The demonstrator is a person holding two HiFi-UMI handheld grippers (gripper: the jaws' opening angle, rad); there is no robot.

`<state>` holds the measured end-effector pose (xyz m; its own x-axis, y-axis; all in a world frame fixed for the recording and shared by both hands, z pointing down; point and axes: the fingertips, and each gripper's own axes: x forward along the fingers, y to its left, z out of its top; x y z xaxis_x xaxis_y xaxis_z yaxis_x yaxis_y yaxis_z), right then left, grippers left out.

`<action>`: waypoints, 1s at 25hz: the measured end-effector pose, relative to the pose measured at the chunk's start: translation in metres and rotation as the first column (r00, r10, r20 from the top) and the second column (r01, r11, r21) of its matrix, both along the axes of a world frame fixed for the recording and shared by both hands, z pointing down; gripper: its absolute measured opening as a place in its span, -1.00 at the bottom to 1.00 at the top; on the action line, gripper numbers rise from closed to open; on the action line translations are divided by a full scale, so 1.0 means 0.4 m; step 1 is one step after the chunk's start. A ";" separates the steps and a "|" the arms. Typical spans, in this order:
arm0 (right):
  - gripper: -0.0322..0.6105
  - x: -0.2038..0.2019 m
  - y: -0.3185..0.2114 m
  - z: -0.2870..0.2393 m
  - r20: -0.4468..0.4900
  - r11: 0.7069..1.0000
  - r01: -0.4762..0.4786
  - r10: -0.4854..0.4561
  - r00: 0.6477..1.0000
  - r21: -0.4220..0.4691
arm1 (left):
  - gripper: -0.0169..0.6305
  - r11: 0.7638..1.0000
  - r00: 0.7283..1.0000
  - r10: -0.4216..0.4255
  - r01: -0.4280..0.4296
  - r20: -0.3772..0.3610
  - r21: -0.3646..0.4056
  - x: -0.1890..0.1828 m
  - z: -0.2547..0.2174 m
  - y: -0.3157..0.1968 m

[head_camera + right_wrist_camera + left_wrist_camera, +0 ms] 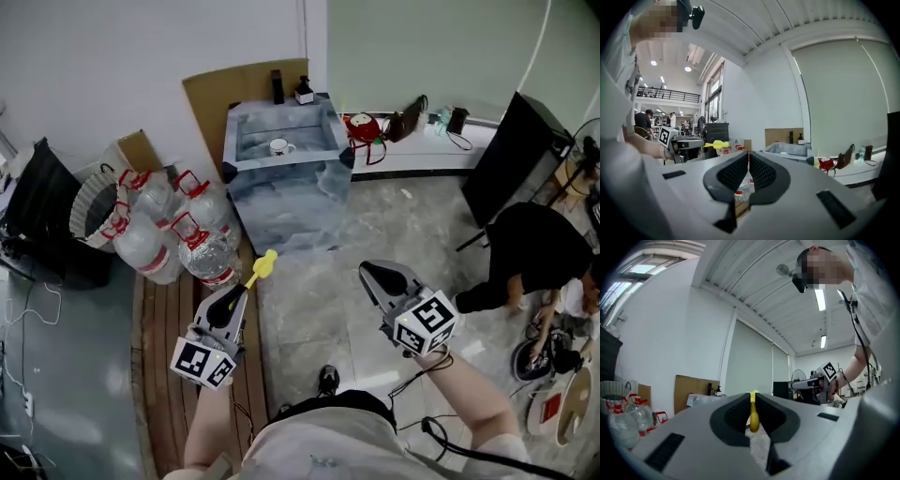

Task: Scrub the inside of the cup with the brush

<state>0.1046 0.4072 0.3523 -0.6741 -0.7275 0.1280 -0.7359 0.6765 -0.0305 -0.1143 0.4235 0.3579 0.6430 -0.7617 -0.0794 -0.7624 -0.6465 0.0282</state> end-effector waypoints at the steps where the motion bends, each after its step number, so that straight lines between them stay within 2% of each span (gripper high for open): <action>1: -0.84 0.005 -0.012 -0.002 0.003 1.000 0.010 -0.010 1.000 0.005 | -0.84 1.000 1.000 -0.008 0.008 0.000 0.000 0.005 -0.004 -0.008; 9: -0.84 0.049 -0.095 0.042 0.084 0.996 0.082 -0.079 0.993 -0.027 | -0.84 0.997 0.996 -0.068 0.069 0.056 -0.027 0.055 -0.018 -0.060; 13: -0.84 0.085 -0.137 0.055 0.103 0.996 0.078 -0.073 0.992 -0.040 | -0.84 0.997 0.995 -0.068 0.070 0.071 -0.034 0.090 -0.018 -0.102; 18: -0.84 0.112 -0.175 0.056 0.094 0.996 0.073 -0.069 0.993 -0.045 | -0.84 0.997 0.995 -0.067 0.070 0.077 -0.038 0.112 -0.016 -0.144; 25: -0.84 0.127 -0.215 0.046 0.062 0.998 0.055 -0.054 0.997 -0.030 | -0.84 0.999 0.997 -0.009 0.012 0.075 -0.031 0.141 -0.016 -0.213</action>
<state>0.1553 0.3212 0.3708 -0.7199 -0.6857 0.1075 -0.6940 0.7135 -0.0962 -0.0578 0.3384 0.3517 0.6381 -0.7699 -0.0074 -0.7700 -0.6380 -0.0089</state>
